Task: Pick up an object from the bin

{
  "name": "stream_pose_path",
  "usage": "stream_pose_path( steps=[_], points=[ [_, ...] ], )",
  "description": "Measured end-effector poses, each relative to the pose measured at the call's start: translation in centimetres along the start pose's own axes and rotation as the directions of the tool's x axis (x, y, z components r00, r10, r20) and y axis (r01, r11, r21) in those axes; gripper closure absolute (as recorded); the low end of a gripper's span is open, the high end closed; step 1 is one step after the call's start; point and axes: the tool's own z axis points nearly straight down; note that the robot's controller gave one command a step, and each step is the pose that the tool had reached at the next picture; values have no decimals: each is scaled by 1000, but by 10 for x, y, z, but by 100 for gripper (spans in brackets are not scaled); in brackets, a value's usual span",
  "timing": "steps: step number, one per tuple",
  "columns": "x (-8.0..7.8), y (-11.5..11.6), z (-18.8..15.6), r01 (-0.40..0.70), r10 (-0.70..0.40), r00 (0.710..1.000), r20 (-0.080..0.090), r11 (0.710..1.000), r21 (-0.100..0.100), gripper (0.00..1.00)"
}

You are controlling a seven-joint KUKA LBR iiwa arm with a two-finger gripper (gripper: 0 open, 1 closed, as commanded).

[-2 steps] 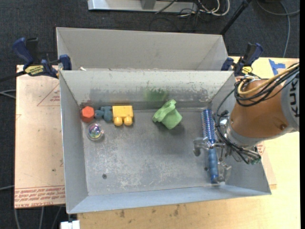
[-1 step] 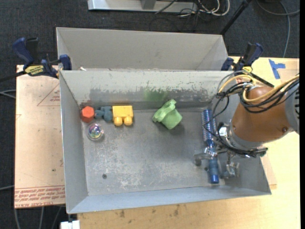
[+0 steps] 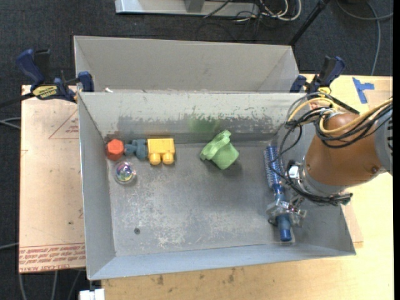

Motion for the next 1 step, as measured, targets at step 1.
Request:
stream_pose_path(
  steps=[1],
  points=[
    [-29, 16, -206, -68, 68, 998, 3, 998, 9, 100]
  ],
)
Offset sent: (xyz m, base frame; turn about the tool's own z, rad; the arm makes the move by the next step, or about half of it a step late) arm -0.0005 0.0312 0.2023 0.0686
